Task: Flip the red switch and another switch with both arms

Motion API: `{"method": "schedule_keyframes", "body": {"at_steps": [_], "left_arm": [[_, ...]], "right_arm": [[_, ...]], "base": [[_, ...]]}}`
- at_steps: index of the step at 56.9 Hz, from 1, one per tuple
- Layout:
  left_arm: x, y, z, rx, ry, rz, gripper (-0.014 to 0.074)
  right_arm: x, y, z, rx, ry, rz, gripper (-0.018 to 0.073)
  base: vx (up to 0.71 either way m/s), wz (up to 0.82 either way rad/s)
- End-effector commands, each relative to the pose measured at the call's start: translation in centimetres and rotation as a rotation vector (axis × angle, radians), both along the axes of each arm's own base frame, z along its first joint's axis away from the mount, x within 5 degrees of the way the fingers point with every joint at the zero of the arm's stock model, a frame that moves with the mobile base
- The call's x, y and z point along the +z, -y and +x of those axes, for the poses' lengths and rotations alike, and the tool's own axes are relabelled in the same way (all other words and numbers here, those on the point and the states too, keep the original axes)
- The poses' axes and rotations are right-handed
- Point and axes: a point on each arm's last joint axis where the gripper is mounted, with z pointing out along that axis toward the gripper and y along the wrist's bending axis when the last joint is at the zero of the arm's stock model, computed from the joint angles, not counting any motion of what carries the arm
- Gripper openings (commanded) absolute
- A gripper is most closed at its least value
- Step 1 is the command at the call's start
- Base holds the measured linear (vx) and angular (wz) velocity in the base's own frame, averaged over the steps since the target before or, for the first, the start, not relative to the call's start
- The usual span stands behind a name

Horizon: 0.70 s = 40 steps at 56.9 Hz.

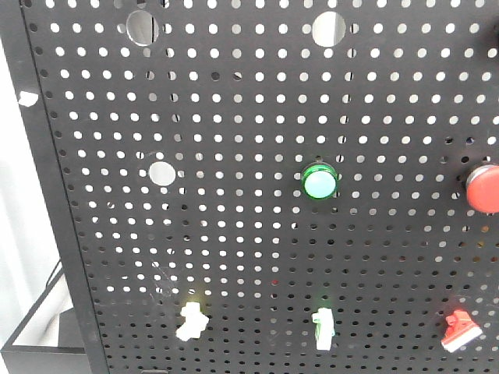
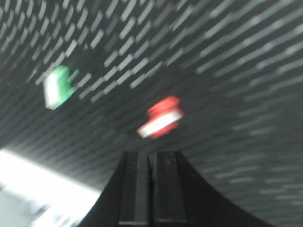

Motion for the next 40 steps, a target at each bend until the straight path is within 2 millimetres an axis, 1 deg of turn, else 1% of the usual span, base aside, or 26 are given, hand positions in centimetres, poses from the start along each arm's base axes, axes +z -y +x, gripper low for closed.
{"method": "schedule_keyframes", "body": {"at_steps": [1, 31, 40], "left_arm": [[0.9, 0.2, 0.1, -0.015, 0.016, -0.022, 0.0003], [0.9, 0.2, 0.0, -0.017, 0.016, -0.022, 0.0003], [-0.2, 0.2, -0.1, -0.025, 0.001, 0.017, 0.0003]], "right_arm": [[1.5, 0.3, -0.5, -0.028, 0.102, 0.015, -0.0006], [1.5, 0.3, -0.5, -0.025, 0.1, 0.017, -0.0006], [1.5, 0.3, -0.5, -0.025, 0.1, 0.017, -0.0006]], "base": [[0.0, 0.0], [0.0, 0.0], [0.0, 0.0]]}}
